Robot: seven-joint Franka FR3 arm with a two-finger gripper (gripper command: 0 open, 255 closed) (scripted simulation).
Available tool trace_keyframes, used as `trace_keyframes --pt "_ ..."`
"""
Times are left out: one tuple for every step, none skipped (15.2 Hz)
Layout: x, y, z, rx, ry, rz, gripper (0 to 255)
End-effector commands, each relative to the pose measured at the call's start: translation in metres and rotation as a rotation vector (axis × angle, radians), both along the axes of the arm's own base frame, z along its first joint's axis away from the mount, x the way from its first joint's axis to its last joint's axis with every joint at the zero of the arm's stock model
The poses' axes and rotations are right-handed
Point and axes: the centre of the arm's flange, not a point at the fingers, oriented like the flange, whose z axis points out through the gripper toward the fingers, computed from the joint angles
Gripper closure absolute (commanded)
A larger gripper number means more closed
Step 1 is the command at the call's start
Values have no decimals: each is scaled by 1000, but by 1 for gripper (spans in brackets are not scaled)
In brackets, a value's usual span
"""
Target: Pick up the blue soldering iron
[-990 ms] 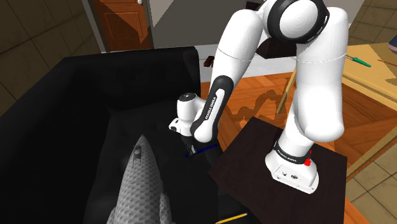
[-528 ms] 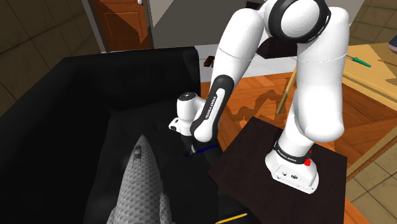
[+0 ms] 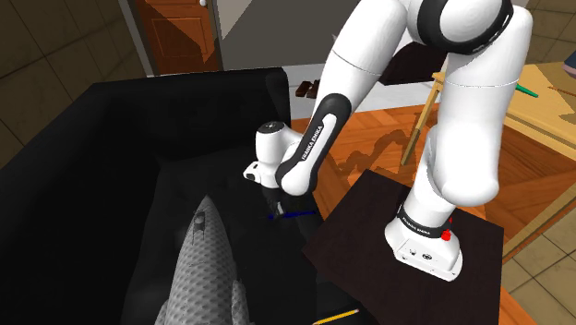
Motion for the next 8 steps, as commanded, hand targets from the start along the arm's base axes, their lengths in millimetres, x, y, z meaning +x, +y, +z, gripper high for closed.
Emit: trace_keyframes --pt "0 0 12 0 0 0 255" --pt "0 0 17 0 0 0 255" --pt "0 0 23 0 0 0 255" --pt "0 0 28 0 0 0 255" --pt "0 0 33 0 0 0 255" --pt "0 0 38 0 0 0 255" --pt "0 0 39 0 0 0 255" --pt "0 0 39 0 0 0 255"
